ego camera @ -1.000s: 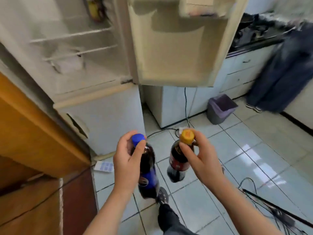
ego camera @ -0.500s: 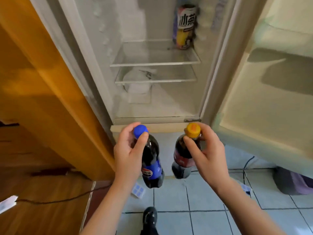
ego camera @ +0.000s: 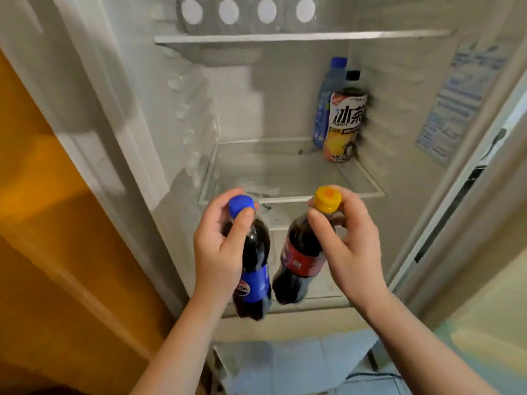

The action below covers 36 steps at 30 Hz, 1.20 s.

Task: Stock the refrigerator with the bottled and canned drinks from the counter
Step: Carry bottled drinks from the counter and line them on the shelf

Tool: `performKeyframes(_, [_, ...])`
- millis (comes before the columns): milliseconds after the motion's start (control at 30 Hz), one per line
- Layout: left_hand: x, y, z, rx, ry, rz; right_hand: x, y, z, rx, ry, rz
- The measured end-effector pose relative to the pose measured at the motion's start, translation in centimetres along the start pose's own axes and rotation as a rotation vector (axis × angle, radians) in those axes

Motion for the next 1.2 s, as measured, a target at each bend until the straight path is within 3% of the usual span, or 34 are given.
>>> performKeyframes(400, [3.3, -17.6, -1.4, 0.186, 0.137, -0.153, 2.1, -17.6, -2.7, -0.173, 0.090, -0.147])
performKeyframes(733, [6.4, -25.2, 2.7, 0.167, 0.017, -0.189, 5.8, -24.2, -9.1, -0.124, 0.202, -0.042])
performKeyframes(1033, [7.4, -25.1, 5.3, 0.144, -0.137, -0.017, 7.4, -25.5, -11.4, -0.025, 0.067, 0.062])
performKeyframes(1200, [6.3, -21.4, 10.3, -0.034, -0.172, 0.131, 8.1, -20.3, -14.7, 0.115, -0.203, 0.206])
Point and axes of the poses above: each hand's wrist, its own y-axis away from the middle knuckle, its own x-axis out of the palm, z = x × y, the point moved 6 cm from there along -y, towards the middle knuckle, and after that the axes turned 4 degrees about -x, right-handed, at the moved point
